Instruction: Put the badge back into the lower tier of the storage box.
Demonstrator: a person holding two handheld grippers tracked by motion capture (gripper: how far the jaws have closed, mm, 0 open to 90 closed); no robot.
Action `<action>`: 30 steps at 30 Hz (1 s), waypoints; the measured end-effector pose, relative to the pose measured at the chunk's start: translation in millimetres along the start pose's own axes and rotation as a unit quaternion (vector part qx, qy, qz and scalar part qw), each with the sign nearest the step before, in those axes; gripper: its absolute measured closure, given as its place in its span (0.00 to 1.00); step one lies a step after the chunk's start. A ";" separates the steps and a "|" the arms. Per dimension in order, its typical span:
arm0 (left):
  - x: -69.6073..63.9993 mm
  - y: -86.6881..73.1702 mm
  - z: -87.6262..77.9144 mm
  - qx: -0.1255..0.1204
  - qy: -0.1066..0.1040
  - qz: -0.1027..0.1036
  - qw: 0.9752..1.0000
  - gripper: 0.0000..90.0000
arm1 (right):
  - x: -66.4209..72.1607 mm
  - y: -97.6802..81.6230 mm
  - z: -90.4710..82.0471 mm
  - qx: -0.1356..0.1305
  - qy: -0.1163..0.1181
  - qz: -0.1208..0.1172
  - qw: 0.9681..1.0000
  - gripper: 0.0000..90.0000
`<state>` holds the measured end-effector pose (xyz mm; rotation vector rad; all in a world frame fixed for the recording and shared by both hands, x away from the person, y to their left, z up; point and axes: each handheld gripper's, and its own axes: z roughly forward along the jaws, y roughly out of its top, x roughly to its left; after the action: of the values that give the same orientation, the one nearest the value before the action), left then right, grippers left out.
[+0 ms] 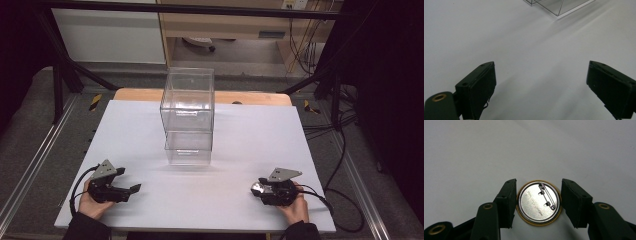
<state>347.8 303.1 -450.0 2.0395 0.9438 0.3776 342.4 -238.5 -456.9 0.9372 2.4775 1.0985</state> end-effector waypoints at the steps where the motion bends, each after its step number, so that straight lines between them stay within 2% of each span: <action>1: 0.0 0.0 0.0 0.000 0.000 0.000 1.000 0.09 | -0.2 0.1 -0.4 -0.002 -0.001 -0.001 1.000 0.53; 30: -0.2 0.0 -0.1 0.000 -0.001 -0.001 1.000 0.10 | -1.2 3.2 -9.8 -0.014 -0.002 0.001 1.000 0.53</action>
<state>347.6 303.1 -450.0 2.0382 0.9434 0.3751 340.0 -243.2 -448.0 0.9332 2.4512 1.1273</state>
